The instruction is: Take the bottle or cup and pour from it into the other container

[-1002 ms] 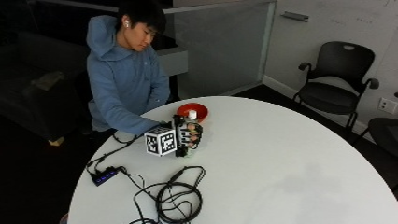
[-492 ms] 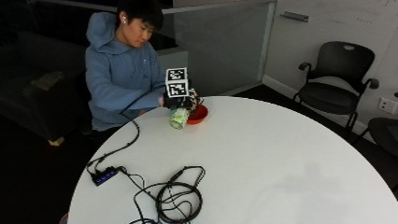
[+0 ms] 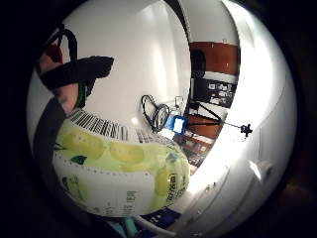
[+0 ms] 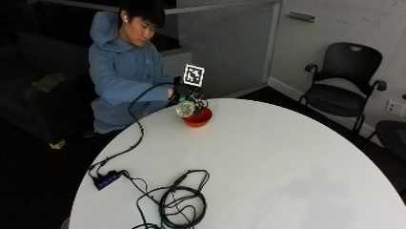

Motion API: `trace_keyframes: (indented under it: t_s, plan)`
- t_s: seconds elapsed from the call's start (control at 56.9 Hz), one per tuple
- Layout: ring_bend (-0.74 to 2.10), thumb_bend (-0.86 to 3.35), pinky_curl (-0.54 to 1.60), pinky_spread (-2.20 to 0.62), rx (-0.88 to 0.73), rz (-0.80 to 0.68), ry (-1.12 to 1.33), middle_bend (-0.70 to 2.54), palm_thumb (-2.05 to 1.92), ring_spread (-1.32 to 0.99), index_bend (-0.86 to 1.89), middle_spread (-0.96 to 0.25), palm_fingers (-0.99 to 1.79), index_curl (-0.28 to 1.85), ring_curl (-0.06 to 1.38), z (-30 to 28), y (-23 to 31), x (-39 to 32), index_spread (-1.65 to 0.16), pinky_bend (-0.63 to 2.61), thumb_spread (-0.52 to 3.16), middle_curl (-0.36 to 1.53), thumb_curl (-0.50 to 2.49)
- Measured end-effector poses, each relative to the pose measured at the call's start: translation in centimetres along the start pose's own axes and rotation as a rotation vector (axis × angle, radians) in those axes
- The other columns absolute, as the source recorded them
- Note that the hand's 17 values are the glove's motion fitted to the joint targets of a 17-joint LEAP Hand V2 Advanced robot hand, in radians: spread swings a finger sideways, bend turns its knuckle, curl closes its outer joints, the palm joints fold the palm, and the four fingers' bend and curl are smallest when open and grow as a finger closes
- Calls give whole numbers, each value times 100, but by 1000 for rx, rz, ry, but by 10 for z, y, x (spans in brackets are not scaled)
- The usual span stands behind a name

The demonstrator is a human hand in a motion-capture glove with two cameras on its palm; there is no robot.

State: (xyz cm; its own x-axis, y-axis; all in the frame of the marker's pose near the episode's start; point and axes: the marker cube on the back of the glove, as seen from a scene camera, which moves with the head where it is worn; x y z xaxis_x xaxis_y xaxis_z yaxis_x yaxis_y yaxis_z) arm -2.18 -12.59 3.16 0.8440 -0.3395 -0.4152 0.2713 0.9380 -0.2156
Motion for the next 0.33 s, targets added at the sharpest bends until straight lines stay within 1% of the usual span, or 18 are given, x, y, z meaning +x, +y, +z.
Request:
trace_keyframes:
  t_s: [0.018, 0.035, 0.088, 0.105, 0.158, 0.228, 0.264, 0.334]
  plan:
    - [49, -4, 37, -16, -7, -29, 20, 35, 103, -18, 12, -6, 113, 33, 46, 1, 1, -2, -11, 54, 21, 51, 69]
    - [49, -4, 37, -16, -14, -24, 28, 35, 103, -18, 12, -6, 113, 33, 46, 2, 0, -6, -11, 54, 21, 51, 69]
    - [49, -4, 37, -17, -28, 88, 8, 35, 103, -18, 12, -6, 113, 33, 46, 2, -7, -19, -11, 54, 21, 52, 69]
    - [49, -4, 37, -17, -31, 89, 16, 35, 103, -18, 12, -6, 113, 33, 46, 3, -7, -21, -11, 54, 21, 52, 69]
    - [48, -4, 37, -17, -43, 6, 43, 34, 102, -18, 12, -6, 113, 33, 46, 6, -5, -17, -11, 54, 21, 52, 69]
    - [48, -4, 38, -17, -50, -48, 65, 34, 102, -19, 12, -6, 113, 33, 47, 8, -4, -18, -11, 53, 21, 52, 70]
    - [48, -4, 38, -17, -46, -43, 91, 34, 102, -19, 12, -6, 113, 33, 47, 10, -3, -16, -11, 53, 21, 52, 70]
    - [49, -4, 38, -17, -25, 22, 40, 35, 101, -19, 12, -6, 113, 33, 47, 8, -6, -22, -11, 53, 22, 52, 70]
